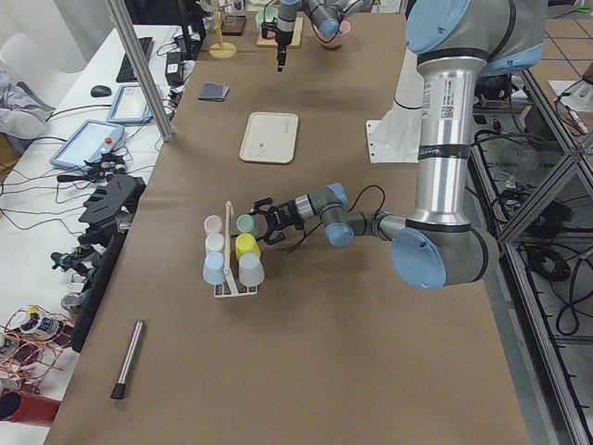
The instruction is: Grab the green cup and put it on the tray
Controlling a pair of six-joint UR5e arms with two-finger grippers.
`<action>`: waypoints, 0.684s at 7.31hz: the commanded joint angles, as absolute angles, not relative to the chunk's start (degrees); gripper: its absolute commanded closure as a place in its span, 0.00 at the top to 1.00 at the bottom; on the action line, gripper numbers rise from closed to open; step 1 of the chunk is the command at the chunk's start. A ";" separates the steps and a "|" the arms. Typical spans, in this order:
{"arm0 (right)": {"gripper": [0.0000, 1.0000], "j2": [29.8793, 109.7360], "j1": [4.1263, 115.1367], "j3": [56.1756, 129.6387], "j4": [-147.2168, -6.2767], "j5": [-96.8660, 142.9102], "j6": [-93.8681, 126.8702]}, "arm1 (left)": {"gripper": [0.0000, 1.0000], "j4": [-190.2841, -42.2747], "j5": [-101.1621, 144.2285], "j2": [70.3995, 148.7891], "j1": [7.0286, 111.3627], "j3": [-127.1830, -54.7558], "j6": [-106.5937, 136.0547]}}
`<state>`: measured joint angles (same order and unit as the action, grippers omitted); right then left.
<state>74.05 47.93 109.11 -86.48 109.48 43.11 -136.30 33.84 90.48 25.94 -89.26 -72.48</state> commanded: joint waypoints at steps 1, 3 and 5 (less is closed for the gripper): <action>1.00 76.63 51.31 108.81 -88.15 107.93 30.71 | 0.91 -136.23 34.01 90.53 26.45 -89.21 -72.60; 1.00 76.64 52.47 107.85 -88.33 108.46 30.85 | 0.90 -135.97 34.01 90.70 26.63 -89.12 -72.60; 1.00 75.77 53.26 106.97 -88.24 108.81 31.11 | 0.90 -135.62 34.01 92.01 26.81 -87.99 -72.60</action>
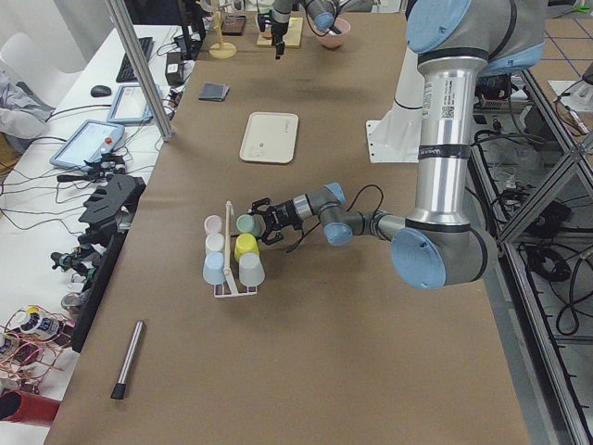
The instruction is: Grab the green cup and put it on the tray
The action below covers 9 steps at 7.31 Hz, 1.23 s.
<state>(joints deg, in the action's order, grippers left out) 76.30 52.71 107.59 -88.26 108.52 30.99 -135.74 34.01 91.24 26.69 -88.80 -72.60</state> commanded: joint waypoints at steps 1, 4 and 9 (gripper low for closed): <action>1.00 75.41 53.70 106.70 -88.07 109.24 31.29 | 0.90 -135.62 34.01 92.98 27.07 -87.11 -72.60; 1.00 76.89 59.48 105.64 -87.71 114.16 25.52 | 0.86 -135.70 34.10 92.99 27.16 -87.01 -72.60; 1.00 78.65 67.03 104.16 -87.72 117.67 17.52 | 0.80 -136.58 34.10 92.99 27.42 -87.27 -75.41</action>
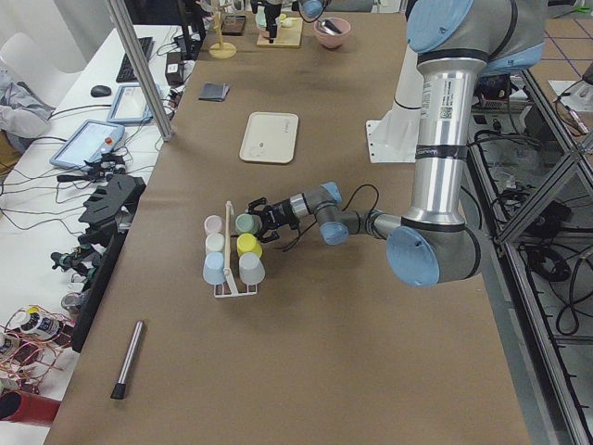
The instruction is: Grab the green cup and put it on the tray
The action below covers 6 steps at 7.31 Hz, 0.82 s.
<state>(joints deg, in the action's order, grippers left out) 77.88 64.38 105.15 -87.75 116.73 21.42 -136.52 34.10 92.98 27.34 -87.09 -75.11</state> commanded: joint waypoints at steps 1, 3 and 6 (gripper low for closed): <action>1.00 79.79 69.76 102.50 -87.71 119.77 14.18 | 0.80 -137.63 34.10 92.90 27.51 -87.36 -76.45; 1.00 83.73 75.65 100.81 -87.63 124.16 9.77 | 0.80 -139.39 34.01 92.55 27.51 -87.36 -77.69; 1.00 87.36 80.33 100.72 -87.63 126.74 1.50 | 0.80 -139.48 34.01 90.98 27.60 -89.02 -77.87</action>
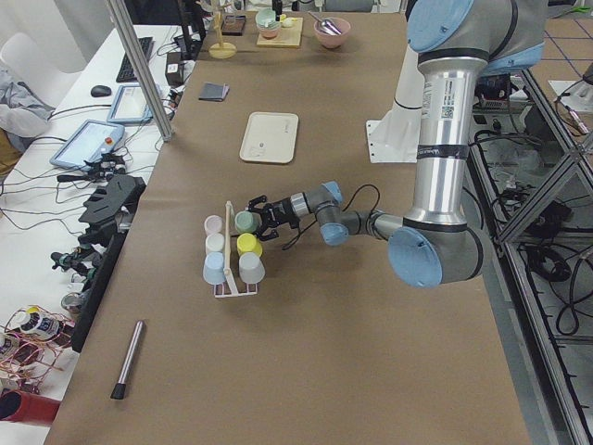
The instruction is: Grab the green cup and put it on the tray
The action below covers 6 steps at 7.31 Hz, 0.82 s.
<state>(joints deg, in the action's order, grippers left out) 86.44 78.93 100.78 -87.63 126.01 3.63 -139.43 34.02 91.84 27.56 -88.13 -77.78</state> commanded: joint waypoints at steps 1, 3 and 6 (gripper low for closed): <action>1.00 87.28 80.51 100.72 -87.63 127.26 1.93 | 0.80 -139.48 34.01 90.71 27.68 -89.47 -77.87; 1.00 87.19 81.99 99.94 -87.71 129.19 2.02 | 0.80 -139.48 34.01 90.79 27.69 -89.65 -77.96; 1.00 87.36 85.77 97.82 -87.71 134.38 2.28 | 0.80 -139.48 34.01 89.92 27.77 -92.45 -81.47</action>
